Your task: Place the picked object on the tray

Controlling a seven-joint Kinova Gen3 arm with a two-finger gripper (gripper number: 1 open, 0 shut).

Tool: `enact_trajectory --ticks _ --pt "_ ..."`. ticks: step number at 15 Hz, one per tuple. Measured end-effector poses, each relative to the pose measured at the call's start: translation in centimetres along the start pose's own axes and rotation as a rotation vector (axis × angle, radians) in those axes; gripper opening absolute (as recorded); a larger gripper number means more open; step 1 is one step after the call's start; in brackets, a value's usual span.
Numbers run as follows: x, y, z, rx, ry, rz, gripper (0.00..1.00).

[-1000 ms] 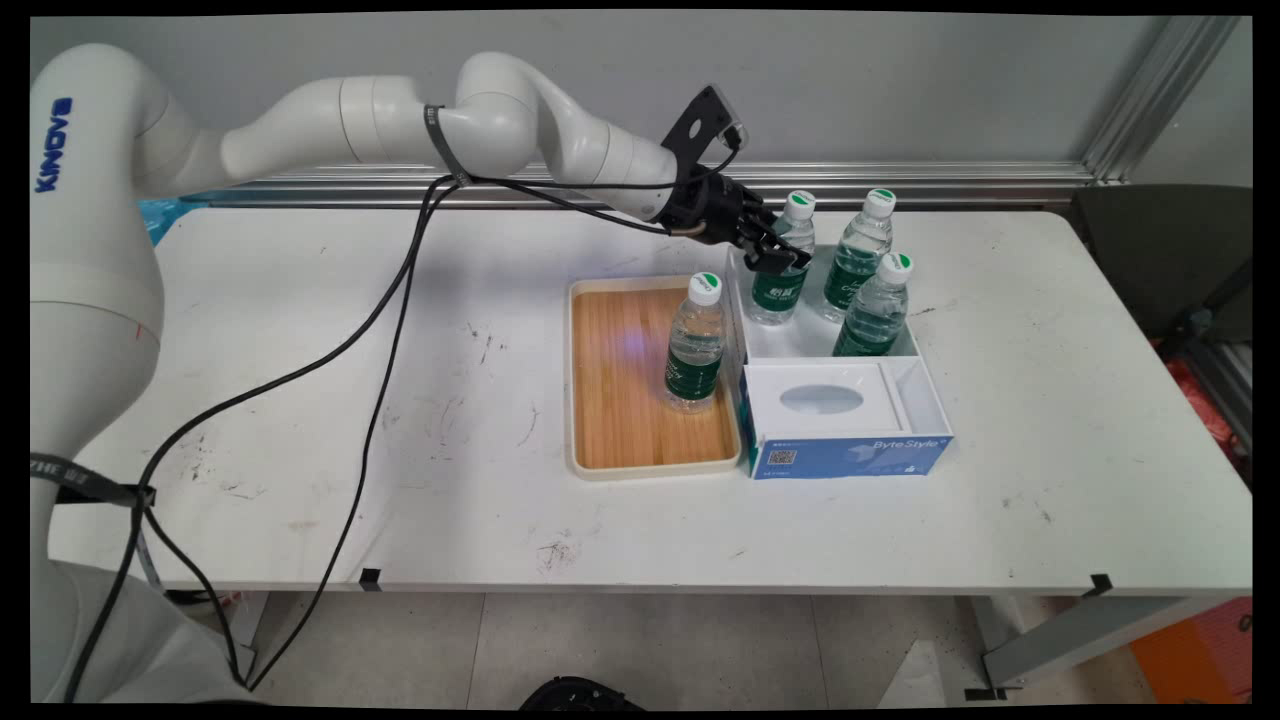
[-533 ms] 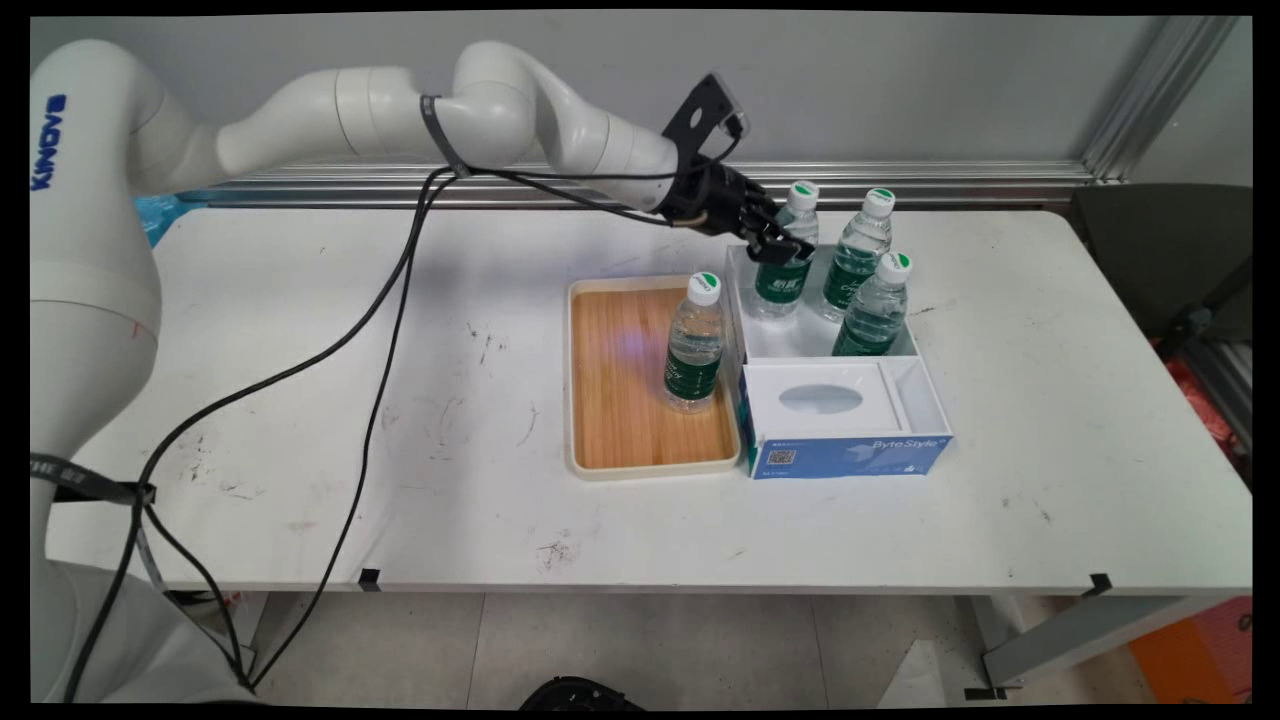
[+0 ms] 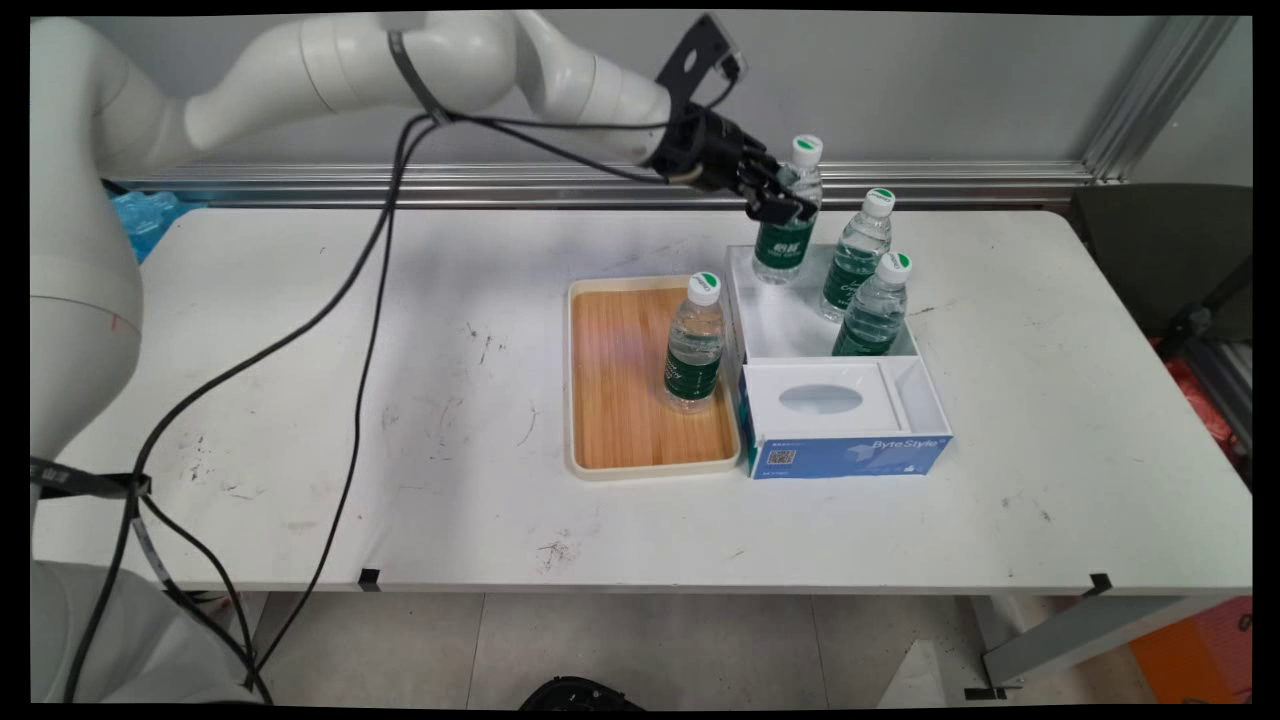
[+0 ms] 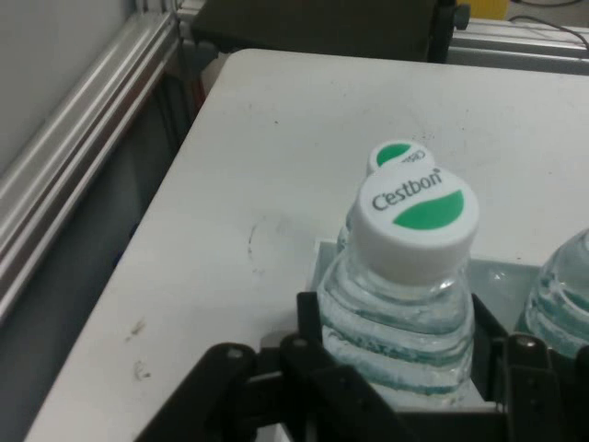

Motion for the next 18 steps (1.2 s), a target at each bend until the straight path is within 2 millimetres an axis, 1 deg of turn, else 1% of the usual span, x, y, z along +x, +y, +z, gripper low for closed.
enact_trajectory --ticks 3,6,8,9,12,16,18 --pt "1.8 -0.4 -2.7 0.004 -0.018 -0.003 0.00" --pt "2.3 -0.8 -4.9 0.011 -0.045 -0.014 0.00" --pt "2.1 -1.0 -6.9 0.018 -0.075 -0.026 0.00" --pt "1.7 -1.0 -8.3 0.020 -0.099 -0.030 0.00" --pt "0.1 -0.4 -11.6 0.026 -0.153 -0.023 0.00" --pt "-3.1 1.1 -15.1 0.018 -0.224 0.000 0.00" --pt "-4.5 1.9 -16.3 0.012 -0.248 0.014 0.00"
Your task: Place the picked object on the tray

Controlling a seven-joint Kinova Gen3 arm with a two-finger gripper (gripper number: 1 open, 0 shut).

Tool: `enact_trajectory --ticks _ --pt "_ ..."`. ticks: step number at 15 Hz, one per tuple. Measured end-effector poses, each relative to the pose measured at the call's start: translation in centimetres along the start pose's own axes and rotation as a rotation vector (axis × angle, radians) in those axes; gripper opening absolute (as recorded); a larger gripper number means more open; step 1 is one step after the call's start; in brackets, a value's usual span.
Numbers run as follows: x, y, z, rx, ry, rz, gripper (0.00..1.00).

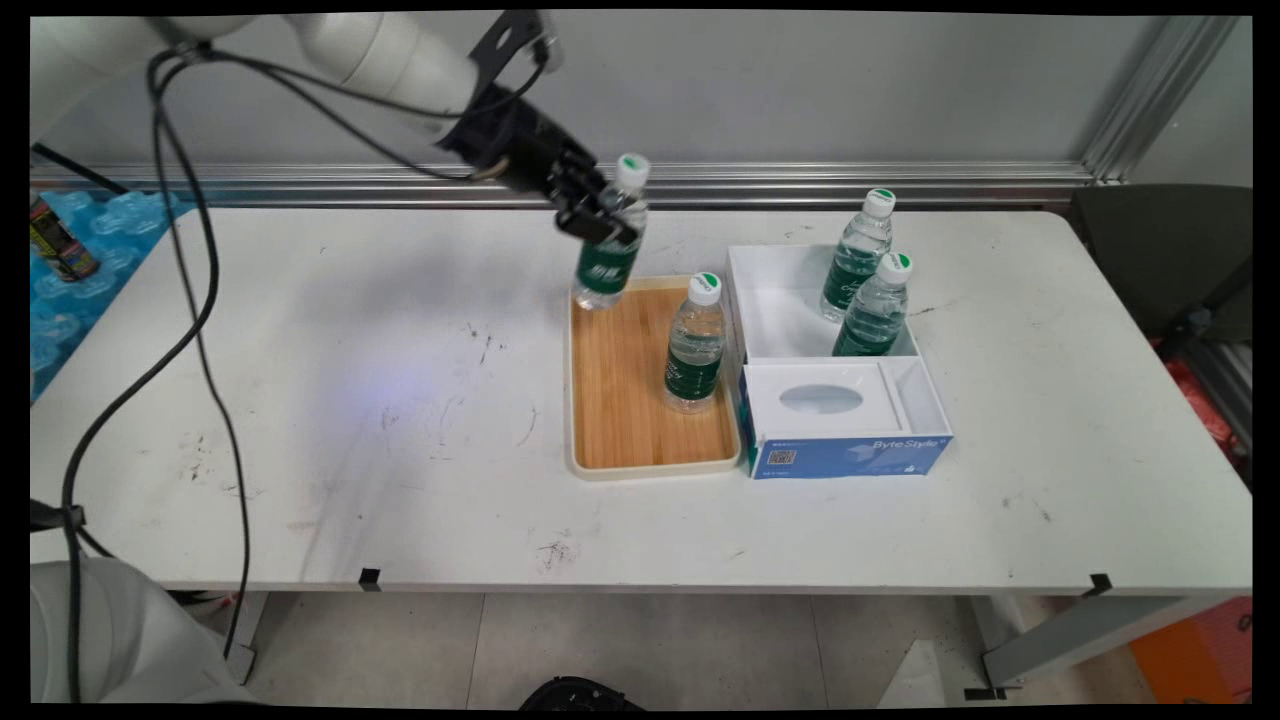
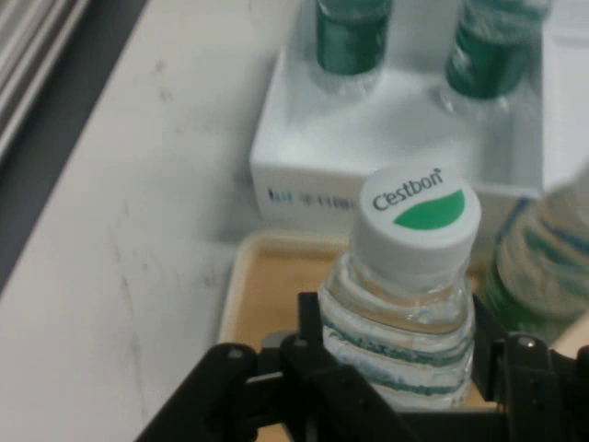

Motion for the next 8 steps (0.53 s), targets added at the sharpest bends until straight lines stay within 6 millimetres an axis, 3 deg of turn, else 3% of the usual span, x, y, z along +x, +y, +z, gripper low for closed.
enact_trajectory --ticks 3,8 --pt "-2.2 1.2 -0.9 -0.005 -0.022 0.014 0.00" --pt "-4.2 2.6 -1.2 -0.017 -0.021 0.004 0.00"
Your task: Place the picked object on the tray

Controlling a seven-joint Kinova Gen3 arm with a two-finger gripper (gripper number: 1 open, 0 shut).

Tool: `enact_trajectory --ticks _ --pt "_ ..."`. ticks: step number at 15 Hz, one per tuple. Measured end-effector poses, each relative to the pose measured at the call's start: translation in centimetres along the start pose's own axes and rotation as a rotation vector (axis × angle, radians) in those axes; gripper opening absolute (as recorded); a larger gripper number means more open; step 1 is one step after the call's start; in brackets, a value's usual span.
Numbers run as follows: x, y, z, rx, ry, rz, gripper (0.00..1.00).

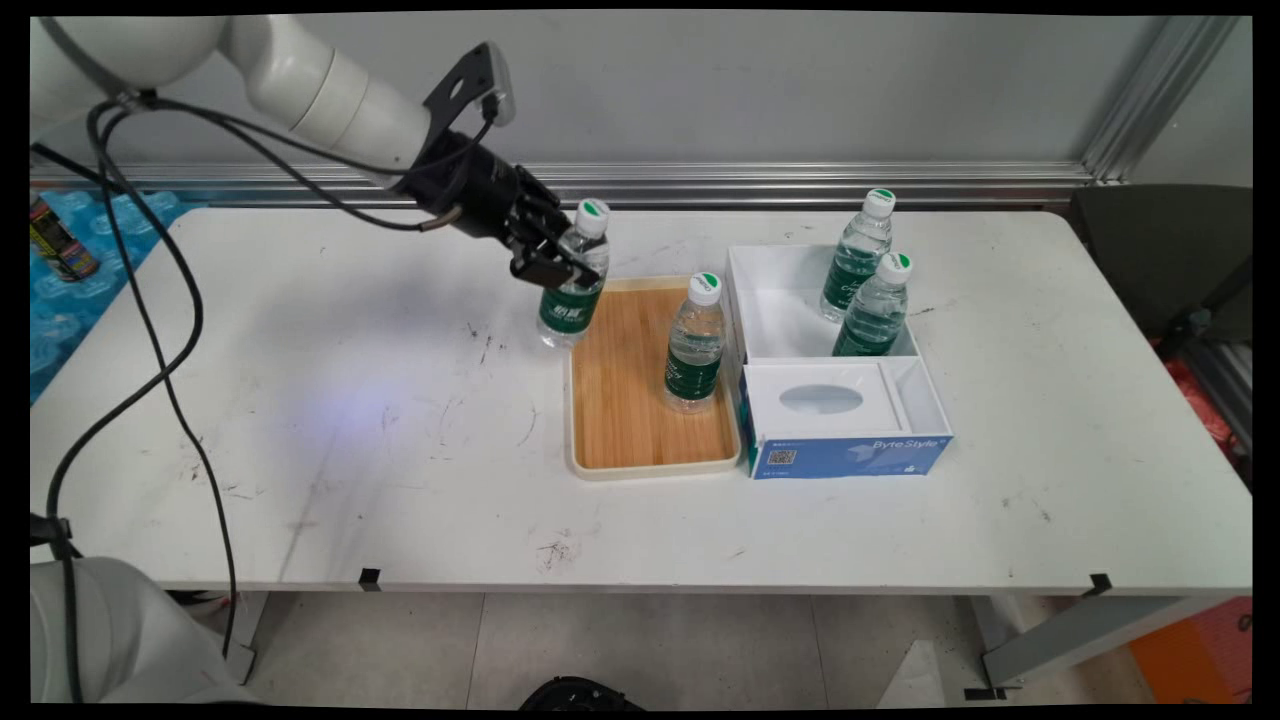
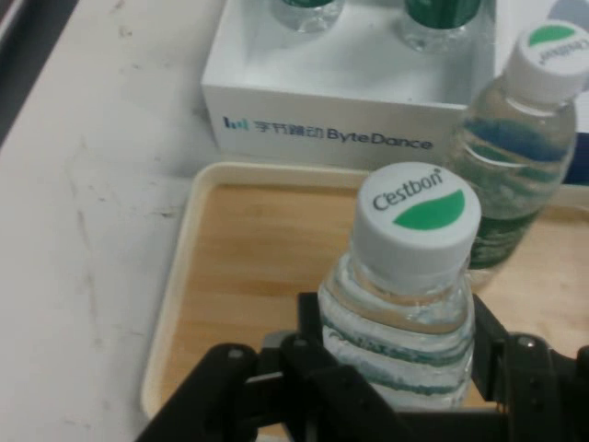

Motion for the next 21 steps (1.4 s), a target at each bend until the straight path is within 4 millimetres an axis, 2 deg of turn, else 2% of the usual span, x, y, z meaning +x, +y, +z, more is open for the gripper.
enact_trajectory --ticks 12,21 --pt "-1.7 3.5 1.8 -0.057 0.076 -0.050 0.00" --pt "-2.5 4.2 3.7 -0.072 0.113 -0.034 0.00"
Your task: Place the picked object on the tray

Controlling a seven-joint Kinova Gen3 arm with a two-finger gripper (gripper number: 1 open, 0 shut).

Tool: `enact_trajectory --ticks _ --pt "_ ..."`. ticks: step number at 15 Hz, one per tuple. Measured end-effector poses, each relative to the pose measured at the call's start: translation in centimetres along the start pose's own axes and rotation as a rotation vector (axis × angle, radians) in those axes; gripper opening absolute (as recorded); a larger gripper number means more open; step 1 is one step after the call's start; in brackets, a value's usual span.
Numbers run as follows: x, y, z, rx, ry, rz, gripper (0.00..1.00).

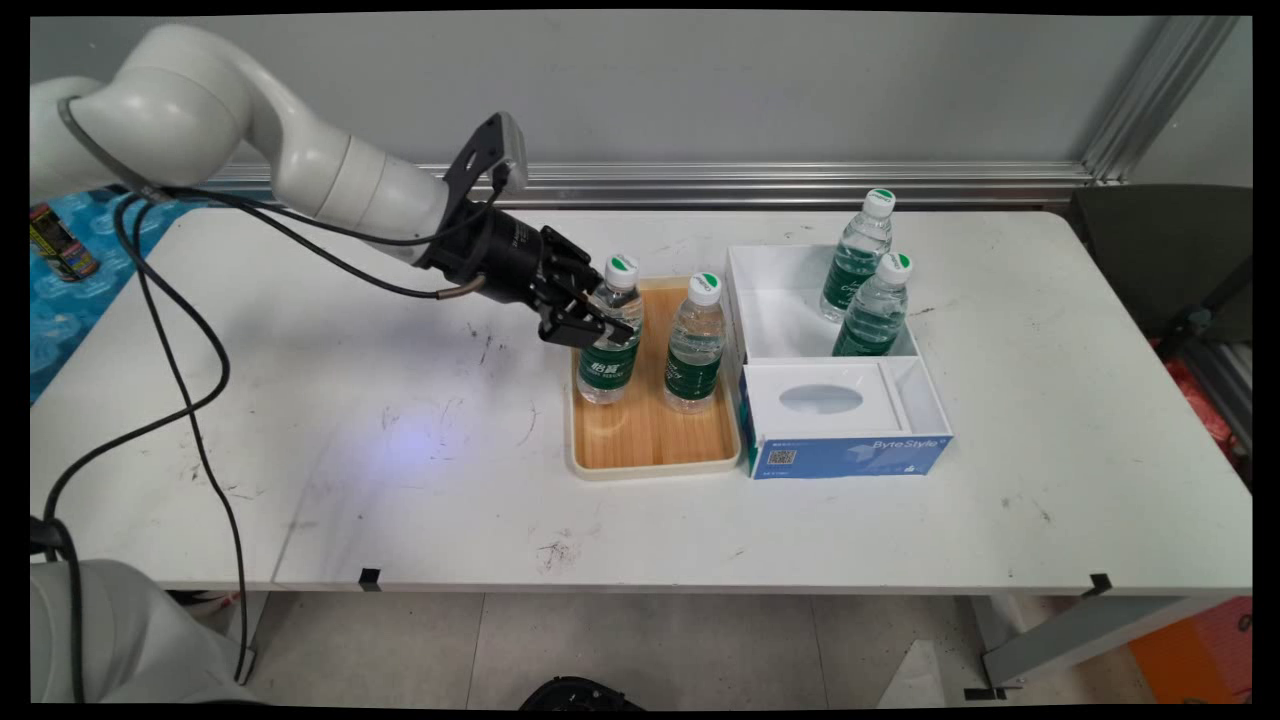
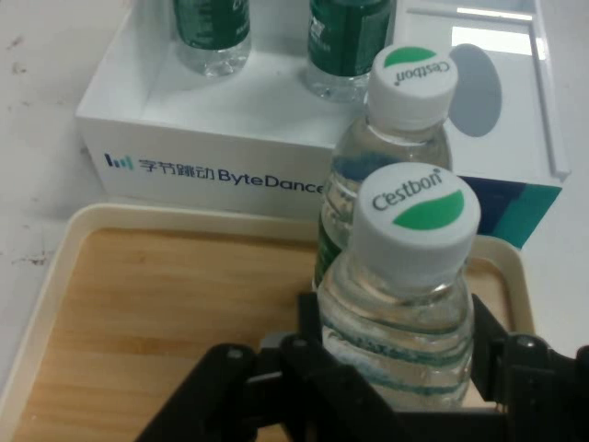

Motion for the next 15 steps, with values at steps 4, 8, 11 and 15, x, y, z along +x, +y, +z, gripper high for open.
enact_trajectory --ticks 4,8,11,15 --pt "-0.6 0.0 1.0 -0.009 0.012 0.009 0.00" --pt "-0.9 0.2 1.9 -0.021 0.020 0.015 0.00" --pt "-1.2 0.3 2.3 -0.026 0.023 0.017 0.00" --pt "-1.5 0.4 2.5 -0.027 0.021 0.020 0.00"
